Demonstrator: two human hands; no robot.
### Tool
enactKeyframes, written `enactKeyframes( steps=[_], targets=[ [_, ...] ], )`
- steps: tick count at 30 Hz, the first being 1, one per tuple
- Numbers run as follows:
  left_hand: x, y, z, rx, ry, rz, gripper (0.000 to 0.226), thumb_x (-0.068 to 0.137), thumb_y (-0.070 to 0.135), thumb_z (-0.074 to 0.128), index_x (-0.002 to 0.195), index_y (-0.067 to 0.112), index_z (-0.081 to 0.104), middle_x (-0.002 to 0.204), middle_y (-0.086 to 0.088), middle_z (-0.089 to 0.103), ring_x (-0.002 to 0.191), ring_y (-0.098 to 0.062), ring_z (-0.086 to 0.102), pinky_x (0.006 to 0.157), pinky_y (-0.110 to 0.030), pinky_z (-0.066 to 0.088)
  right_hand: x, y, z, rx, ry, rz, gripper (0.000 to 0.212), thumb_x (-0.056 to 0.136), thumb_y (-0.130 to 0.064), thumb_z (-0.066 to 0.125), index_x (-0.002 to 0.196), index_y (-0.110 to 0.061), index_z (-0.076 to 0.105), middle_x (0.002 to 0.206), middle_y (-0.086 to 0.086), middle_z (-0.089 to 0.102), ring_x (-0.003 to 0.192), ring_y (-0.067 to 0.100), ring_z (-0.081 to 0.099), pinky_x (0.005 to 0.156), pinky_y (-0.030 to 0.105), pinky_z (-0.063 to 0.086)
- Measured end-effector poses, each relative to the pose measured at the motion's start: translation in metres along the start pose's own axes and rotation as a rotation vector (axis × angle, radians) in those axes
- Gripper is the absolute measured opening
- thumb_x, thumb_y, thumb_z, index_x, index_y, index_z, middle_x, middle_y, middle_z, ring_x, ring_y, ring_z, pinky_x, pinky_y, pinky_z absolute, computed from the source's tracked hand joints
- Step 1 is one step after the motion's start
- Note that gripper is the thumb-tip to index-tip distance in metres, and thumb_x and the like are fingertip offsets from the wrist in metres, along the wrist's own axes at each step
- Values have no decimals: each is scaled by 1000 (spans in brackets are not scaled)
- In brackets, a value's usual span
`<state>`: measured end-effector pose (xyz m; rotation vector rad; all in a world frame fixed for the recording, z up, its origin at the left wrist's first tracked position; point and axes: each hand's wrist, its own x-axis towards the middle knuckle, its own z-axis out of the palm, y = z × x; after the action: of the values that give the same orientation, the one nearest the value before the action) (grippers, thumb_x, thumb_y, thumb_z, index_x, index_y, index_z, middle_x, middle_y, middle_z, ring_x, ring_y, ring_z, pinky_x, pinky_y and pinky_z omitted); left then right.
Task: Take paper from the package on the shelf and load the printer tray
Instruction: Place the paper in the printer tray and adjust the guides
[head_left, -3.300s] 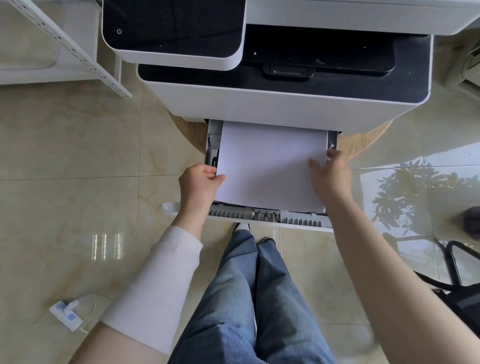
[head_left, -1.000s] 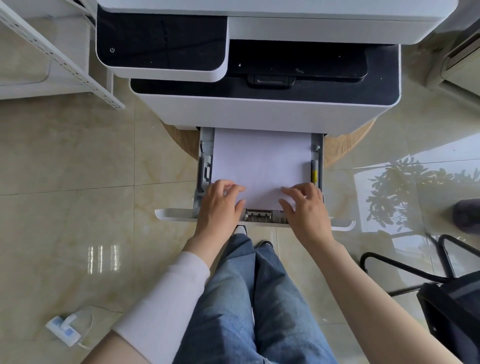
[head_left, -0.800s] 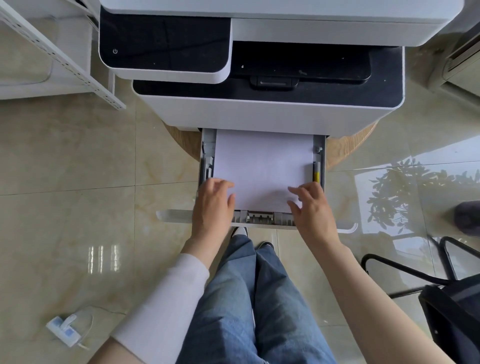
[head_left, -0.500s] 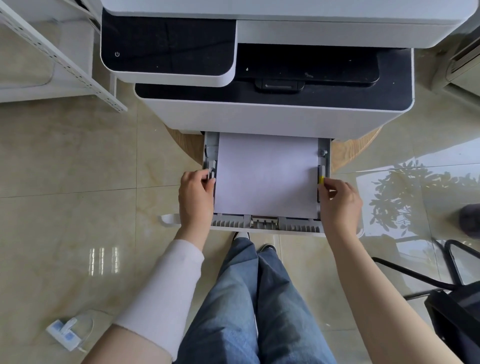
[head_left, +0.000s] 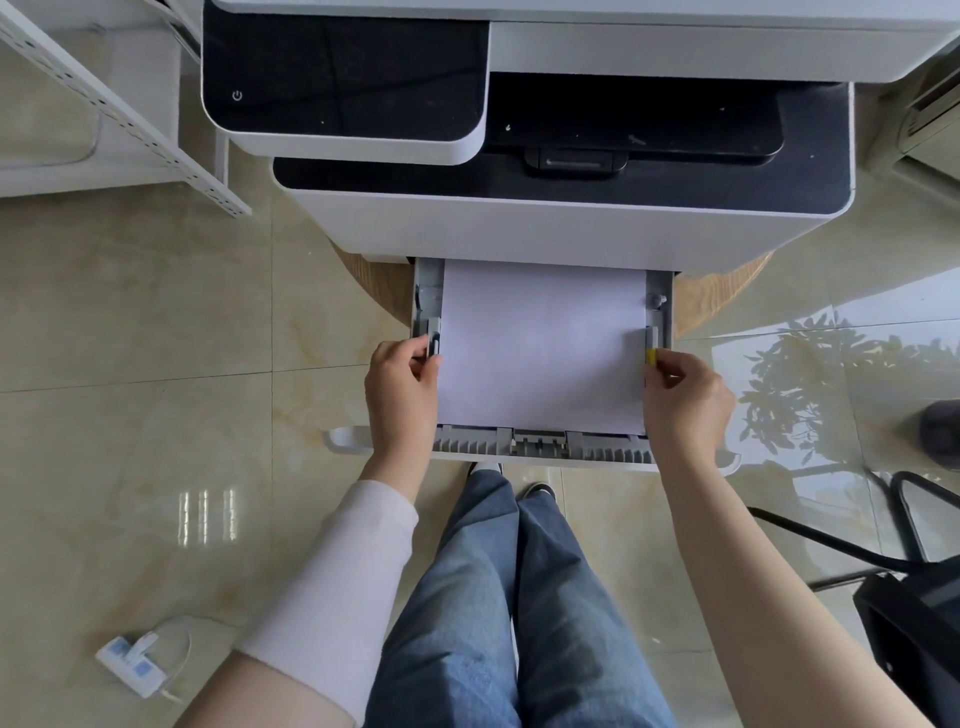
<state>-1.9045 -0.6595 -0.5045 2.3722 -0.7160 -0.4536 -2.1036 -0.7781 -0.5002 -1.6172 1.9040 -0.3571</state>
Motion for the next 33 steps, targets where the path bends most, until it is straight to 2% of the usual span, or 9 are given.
enactKeyframes(
  steps=[5, 9, 13, 16, 19, 22, 25, 29, 33],
  targets=[
    [2, -2, -4, -5, -52, 24, 25, 84, 9, 63, 109, 5, 64, 100, -17, 61, 82, -25, 58, 77, -27, 46, 1, 2, -7, 16, -52, -76, 22, 87, -12, 56, 106, -11, 66, 95, 14, 71, 83, 31, 61, 80, 37, 50],
    [-2, -10, -22, -5, -196, 119, 42, 80, 18, 69, 118, 3, 58, 105, -19, 61, 83, -22, 57, 79, -20, 41, -11, 20, -23, 20, -136, -316, 39, 81, -17, 69, 117, -8, 59, 96, 12, 66, 88, 28, 55, 77, 22, 37],
    [-35, -40, -49, 145, -229, 293, 76, 67, 58, 64, 124, 9, 54, 120, -12, 58, 112, -26, 51, 95, -38, 42, -33, 59, -36, -188, -43, -591, 71, 67, -50, 67, 117, 0, 55, 116, 20, 60, 106, 32, 42, 92, 37, 36],
    [-54, -64, -51, 383, -247, 319, 85, 60, 57, 71, 125, 6, 51, 127, -14, 56, 117, -31, 50, 101, -45, 37, -40, 80, -33, -366, -70, -619, 86, 57, -50, 76, 118, 5, 52, 114, 24, 62, 116, 32, 34, 97, 49, 39],
    [-55, -75, -37, 489, -181, 353, 67, 62, 39, 79, 114, 2, 59, 106, -17, 67, 101, -34, 60, 99, -44, 35, -38, 89, -23, -435, -86, -579, 80, 61, -45, 79, 118, 4, 53, 108, 22, 66, 121, 33, 36, 99, 45, 31],
    [-52, -75, -33, 449, -106, 347, 46, 63, 31, 81, 99, 7, 66, 88, -12, 73, 83, -32, 66, 84, -33, 32, -36, 92, -20, -448, -56, -583, 68, 67, -46, 74, 114, 0, 58, 98, 19, 69, 105, 37, 53, 89, 37, 26],
    [-51, -72, -36, 409, -89, 358, 40, 61, 29, 81, 94, 9, 69, 81, -9, 74, 75, -29, 66, 73, -32, 30, -38, 87, -23, -468, -30, -624, 65, 64, -40, 78, 110, 3, 61, 88, 19, 70, 90, 37, 60, 80, 36, 26],
    [-46, -66, -44, 388, -50, 446, 39, 60, 28, 82, 91, 8, 70, 74, -10, 73, 67, -30, 65, 66, -29, 25, -38, 80, -30, -487, -12, -651, 63, 64, -41, 76, 107, 2, 62, 86, 18, 71, 88, 37, 61, 78, 39, 33],
    [-36, -66, -42, 410, 4, 497, 39, 62, 35, 78, 89, 8, 70, 66, -9, 70, 61, -29, 64, 64, -30, 26, -29, 76, -28, -474, 54, -664, 71, 73, -62, 49, 104, -1, 64, 84, 16, 72, 87, 34, 61, 76, 36, 30]
  ],
)
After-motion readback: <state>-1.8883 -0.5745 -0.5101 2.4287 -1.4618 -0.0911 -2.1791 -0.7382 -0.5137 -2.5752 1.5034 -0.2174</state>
